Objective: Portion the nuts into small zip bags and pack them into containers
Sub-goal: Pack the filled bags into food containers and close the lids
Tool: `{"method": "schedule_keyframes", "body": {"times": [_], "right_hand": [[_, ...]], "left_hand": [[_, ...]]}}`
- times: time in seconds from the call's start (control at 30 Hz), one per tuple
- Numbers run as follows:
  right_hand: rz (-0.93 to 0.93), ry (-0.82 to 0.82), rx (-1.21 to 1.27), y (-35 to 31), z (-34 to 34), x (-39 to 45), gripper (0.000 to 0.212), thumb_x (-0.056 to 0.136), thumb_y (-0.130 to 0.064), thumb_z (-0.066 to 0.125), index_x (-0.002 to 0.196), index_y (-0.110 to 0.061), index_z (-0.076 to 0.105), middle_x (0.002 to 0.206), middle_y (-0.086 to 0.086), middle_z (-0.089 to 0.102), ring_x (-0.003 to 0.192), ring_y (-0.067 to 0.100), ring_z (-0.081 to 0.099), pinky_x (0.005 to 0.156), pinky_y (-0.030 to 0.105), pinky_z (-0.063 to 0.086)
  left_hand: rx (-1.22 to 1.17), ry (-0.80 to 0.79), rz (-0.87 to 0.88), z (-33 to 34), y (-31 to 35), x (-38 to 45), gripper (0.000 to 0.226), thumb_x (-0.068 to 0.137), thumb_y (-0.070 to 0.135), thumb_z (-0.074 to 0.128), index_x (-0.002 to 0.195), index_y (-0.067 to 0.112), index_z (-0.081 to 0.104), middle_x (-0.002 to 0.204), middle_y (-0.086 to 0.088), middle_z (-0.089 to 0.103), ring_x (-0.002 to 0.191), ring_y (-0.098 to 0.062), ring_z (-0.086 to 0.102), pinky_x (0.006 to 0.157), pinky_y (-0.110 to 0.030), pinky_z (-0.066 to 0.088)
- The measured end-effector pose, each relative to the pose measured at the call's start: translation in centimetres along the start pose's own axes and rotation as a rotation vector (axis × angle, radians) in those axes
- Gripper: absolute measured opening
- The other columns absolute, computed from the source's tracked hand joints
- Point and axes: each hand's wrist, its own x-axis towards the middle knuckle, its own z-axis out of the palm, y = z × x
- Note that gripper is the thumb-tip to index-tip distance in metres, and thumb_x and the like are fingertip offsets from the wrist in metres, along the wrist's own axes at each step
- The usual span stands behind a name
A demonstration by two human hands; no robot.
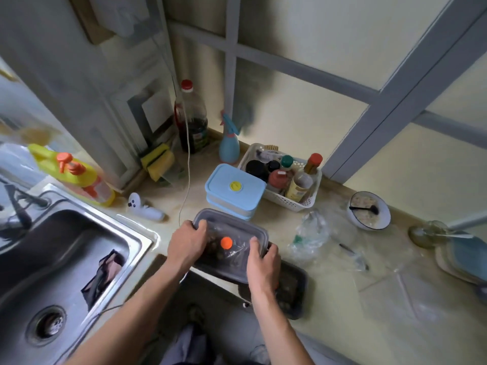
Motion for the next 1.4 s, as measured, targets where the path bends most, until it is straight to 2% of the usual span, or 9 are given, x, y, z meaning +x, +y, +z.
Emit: {"method": "schedule_keyframes", "body": {"times": [0.23,0.47,0.6,0.73,0.83,1.03,1.17,1.27,1.4], "right_hand": [[0.035,0.139,-0.001,4.0,-8.4,1.5,0.053,0.098,-0.051,0.053,0.123,-0.004,0.057,0.124,0.024,0.062,0.116,0.041,0.058,0.095,0.045,0.047],[0.033,-0.021,-0.084,7.8,-12.2,3.0,0.053,0.098,-0.051,0.054,0.12,-0.003,0.054,0.124,0.024,0.063,0.113,0.041,0.06,0.093,0.043,0.049],[0.043,-0.069,-0.103,7.7,-12.6,3.7,0.056,0.096,-0.053,0.056,0.125,-0.005,0.052,0.126,0.021,0.062,0.116,0.04,0.059,0.096,0.043,0.05],[-0.044,0.098,-0.19,5.6,-12.2,4.0,0.057,0.092,-0.047,0.062,0.136,-0.012,0.05,0.14,0.016,0.05,0.128,0.037,0.047,0.1,0.046,0.044],[-0.214,0.183,-0.087,2.0,-11.5,4.4,0.046,0.092,-0.034,0.064,0.132,-0.012,0.053,0.14,0.014,0.048,0.129,0.036,0.043,0.101,0.045,0.04],[-0.229,-0.156,0.015,-6.1,-8.2,7.5,0.031,0.097,-0.035,0.058,0.122,-0.017,0.062,0.121,0.001,0.065,0.115,0.022,0.061,0.1,0.036,0.049],[-0.156,-0.261,0.035,-8.6,-4.1,9.2,0.034,0.098,-0.041,0.059,0.115,-0.011,0.062,0.098,-0.005,0.065,0.102,0.021,0.06,0.088,0.034,0.047],[-0.053,-0.312,0.075,-9.2,-1.1,10.4,0.049,0.096,-0.049,0.06,0.127,-0.011,0.059,0.121,0.004,0.065,0.111,0.023,0.058,0.084,0.031,0.042],[0.119,-0.363,0.172,-9.5,1.9,11.1,0.058,0.096,-0.044,0.064,0.143,-0.017,0.045,0.139,0.003,0.056,0.119,0.025,0.057,0.098,0.037,0.046]], "left_hand": [[-0.021,-0.091,0.04,6.2,3.2,-6.9,0.041,0.097,0.044,0.041,0.098,0.007,0.058,0.097,-0.014,0.064,0.089,-0.032,0.055,0.08,-0.037,0.04],[-0.004,-0.183,0.04,10.3,2.9,-9.7,0.044,0.099,0.047,0.041,0.105,0.008,0.058,0.112,-0.02,0.067,0.105,-0.038,0.061,0.09,-0.04,0.045],[0.038,-0.208,0.03,10.3,3.4,-9.1,0.043,0.099,0.043,0.041,0.109,0.005,0.058,0.115,-0.021,0.065,0.107,-0.038,0.06,0.085,-0.038,0.042],[0.072,-0.22,0.027,9.9,4.2,-7.7,0.048,0.097,0.045,0.04,0.104,0.003,0.062,0.11,-0.02,0.066,0.099,-0.036,0.058,0.081,-0.037,0.04],[-0.041,-0.096,0.034,8.4,5.6,-5.9,0.052,0.092,0.047,0.038,0.098,0.001,0.061,0.102,-0.02,0.065,0.1,-0.04,0.058,0.083,-0.043,0.045],[-0.244,0.189,0.114,2.7,9.0,-0.5,0.045,0.094,0.027,0.05,0.13,0.0,0.052,0.128,-0.017,0.053,0.106,-0.029,0.053,0.088,-0.036,0.04],[-0.221,0.115,0.175,0.3,9.3,4.9,0.044,0.094,0.027,0.054,0.128,-0.001,0.05,0.128,-0.019,0.045,0.112,-0.034,0.048,0.095,-0.034,0.036],[-0.145,0.012,0.192,-0.5,8.7,9.1,0.055,0.096,0.038,0.056,0.135,0.001,0.048,0.133,-0.025,0.045,0.125,-0.041,0.045,0.105,-0.041,0.038],[-0.044,-0.247,0.195,-0.1,6.4,14.9,0.062,0.094,0.062,0.041,0.118,0.009,0.062,0.117,-0.022,0.066,0.112,-0.041,0.06,0.095,-0.044,0.049]]}}
